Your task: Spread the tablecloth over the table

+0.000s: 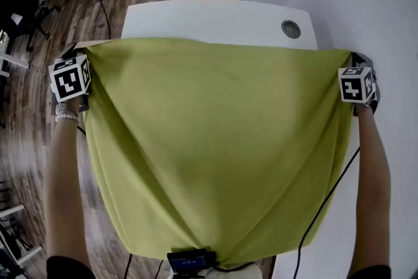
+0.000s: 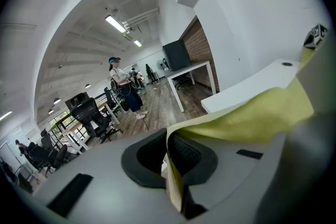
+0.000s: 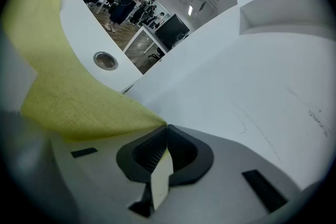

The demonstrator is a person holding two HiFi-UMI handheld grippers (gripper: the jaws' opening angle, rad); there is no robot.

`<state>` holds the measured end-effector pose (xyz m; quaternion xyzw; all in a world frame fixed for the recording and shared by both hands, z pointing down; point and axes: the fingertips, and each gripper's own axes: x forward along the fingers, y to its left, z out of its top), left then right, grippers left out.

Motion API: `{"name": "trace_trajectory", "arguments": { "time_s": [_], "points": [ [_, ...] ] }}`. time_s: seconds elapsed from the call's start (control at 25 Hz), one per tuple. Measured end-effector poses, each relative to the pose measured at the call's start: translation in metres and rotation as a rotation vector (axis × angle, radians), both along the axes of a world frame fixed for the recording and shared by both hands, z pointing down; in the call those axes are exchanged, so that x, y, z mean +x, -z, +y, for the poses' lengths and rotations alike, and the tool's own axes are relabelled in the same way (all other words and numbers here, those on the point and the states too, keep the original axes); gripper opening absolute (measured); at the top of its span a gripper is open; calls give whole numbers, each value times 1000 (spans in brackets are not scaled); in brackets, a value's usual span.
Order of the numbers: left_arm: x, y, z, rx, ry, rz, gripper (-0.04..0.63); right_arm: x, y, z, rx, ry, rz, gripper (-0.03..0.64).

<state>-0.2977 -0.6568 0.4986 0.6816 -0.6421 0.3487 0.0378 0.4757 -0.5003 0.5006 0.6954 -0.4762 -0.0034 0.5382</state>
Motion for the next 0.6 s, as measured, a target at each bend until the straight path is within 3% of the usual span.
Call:
{"name": "trace_trajectory", "arguments": {
  "time_s": [0.24, 0.4, 0.52, 0.6],
  "points": [
    [3, -20, -11, -45, 13, 26, 14, 7, -22, -10, -41, -15, -16, 34],
    [6, -50, -7, -145, -10, 44, 14, 7, -54, -4, -112, -44, -169, 34],
    [4, -67, 0, -215, -38, 18, 14, 8, -68, 1, -141, -71, -246, 35],
    [1, -72, 8, -251, -61, 11, 14, 5, -69, 4, -133, -85, -316, 69]
  ]
}}
